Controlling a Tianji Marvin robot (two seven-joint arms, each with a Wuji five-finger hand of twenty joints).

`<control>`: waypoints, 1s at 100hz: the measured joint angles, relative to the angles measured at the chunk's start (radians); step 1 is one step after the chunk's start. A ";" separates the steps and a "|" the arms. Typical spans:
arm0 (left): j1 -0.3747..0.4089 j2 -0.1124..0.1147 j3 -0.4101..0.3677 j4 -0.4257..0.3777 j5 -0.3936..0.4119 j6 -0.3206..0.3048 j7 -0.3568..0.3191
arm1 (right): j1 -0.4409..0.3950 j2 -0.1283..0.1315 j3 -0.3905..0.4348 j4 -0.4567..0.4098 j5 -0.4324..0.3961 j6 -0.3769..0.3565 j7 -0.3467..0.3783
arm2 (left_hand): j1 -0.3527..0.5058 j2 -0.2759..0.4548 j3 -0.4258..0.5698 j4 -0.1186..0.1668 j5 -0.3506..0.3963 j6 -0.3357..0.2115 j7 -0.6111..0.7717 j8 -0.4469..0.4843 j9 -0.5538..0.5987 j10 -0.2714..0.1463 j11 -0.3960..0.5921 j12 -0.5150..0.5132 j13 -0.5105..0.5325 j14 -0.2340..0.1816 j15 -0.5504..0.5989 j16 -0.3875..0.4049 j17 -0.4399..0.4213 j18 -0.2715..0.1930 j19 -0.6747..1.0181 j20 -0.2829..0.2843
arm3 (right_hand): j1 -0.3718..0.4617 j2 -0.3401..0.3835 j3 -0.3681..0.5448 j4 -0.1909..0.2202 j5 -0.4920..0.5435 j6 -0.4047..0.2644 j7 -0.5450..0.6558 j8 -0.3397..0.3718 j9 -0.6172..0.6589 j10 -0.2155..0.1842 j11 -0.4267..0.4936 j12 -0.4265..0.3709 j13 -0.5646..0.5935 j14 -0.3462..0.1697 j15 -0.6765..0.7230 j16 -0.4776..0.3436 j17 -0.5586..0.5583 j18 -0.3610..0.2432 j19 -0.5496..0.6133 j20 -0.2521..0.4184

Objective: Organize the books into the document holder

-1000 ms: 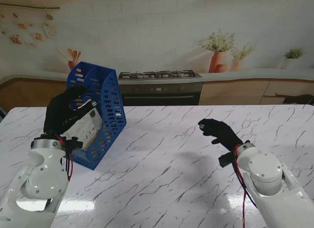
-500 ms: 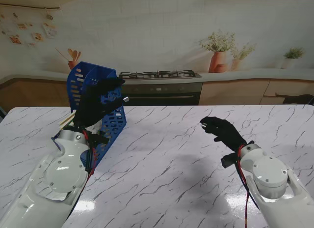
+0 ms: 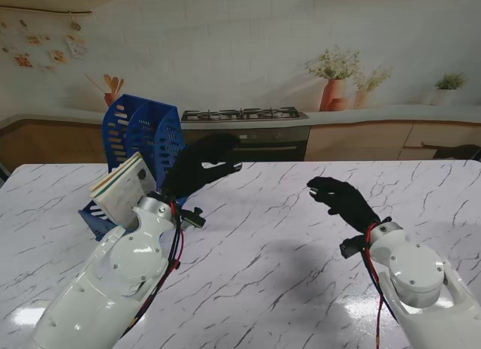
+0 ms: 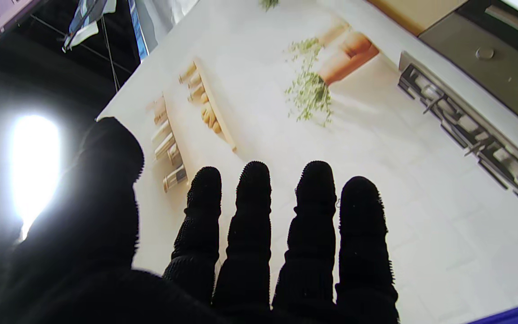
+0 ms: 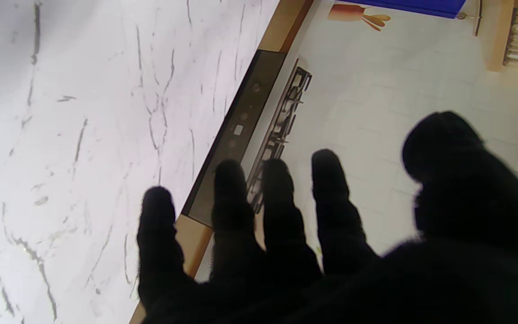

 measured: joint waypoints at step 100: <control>0.076 0.008 0.004 0.188 -0.170 0.085 -0.143 | 0.027 -0.002 -0.084 0.076 0.004 -0.091 -0.042 | 0.040 0.013 -0.022 0.000 0.002 0.038 0.048 0.005 0.000 0.020 0.009 0.000 0.000 0.054 0.022 -0.002 -0.031 0.064 0.075 0.051 | 0.000 0.000 0.021 0.000 0.071 -0.023 0.036 -0.009 0.067 -0.052 0.057 0.051 0.075 -0.016 0.038 0.010 0.023 0.001 0.035 -0.016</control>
